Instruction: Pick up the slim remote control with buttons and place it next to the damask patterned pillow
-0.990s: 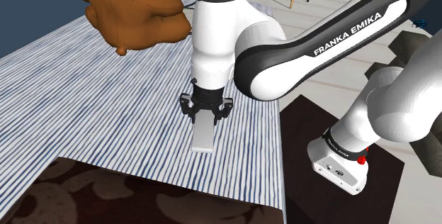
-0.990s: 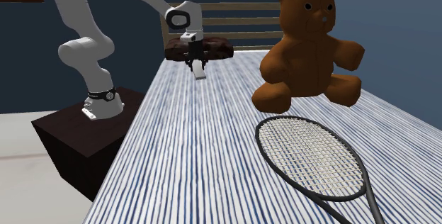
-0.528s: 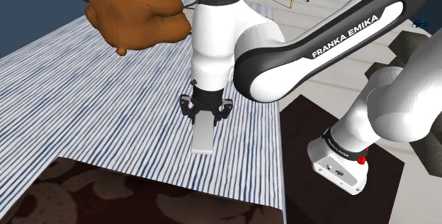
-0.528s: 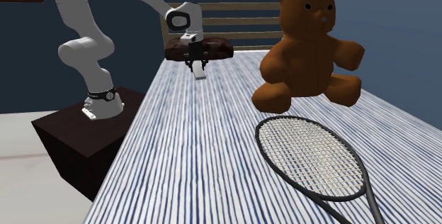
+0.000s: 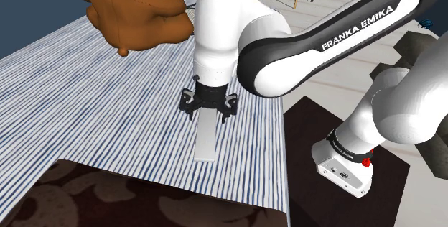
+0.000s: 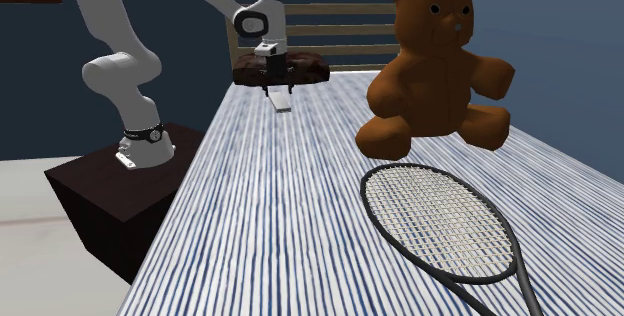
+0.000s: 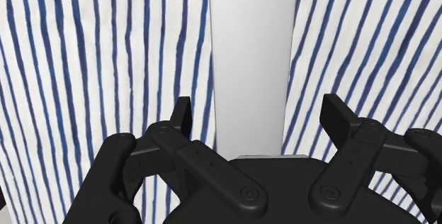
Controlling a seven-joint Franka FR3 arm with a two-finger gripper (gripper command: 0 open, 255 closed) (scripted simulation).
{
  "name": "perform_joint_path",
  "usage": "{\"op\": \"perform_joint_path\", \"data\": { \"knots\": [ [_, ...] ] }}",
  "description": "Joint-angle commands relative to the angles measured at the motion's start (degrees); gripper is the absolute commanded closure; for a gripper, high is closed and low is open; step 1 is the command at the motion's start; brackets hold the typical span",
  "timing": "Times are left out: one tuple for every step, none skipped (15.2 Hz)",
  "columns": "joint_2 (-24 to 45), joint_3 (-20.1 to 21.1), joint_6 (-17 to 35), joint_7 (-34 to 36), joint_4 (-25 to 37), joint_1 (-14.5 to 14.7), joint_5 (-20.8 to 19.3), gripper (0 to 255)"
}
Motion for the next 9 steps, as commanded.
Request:
{"op": "perform_joint_path", "data": {
  "knots": [
    [-2.57,-0.29,-3.75,-1.07,1.41,0.07,1.47,0],
    [-3.51,-0.46,-5.34,-1.43,2.16,0.09,1.93,0],
    [-3.51,-0.49,-5.34,-1.43,2.16,0.12,1.93,0],
    [-3.50,-0.51,-5.34,-1.43,2.16,0.13,1.93,0],
    [-3.51,-0.51,-5.34,-1.43,2.16,0.13,1.93,0],
    [-3.51,-0.51,-5.34,-1.43,2.16,0.13,1.93,0],
    [-3.50,-0.51,-5.34,-1.43,2.16,0.13,1.93,0],
    [-3.50,-0.51,-5.34,-1.43,2.16,0.13,1.93,0],
    [-3.50,-0.51,-5.34,-1.43,2.16,0.13,1.93,0]
  ]
}}
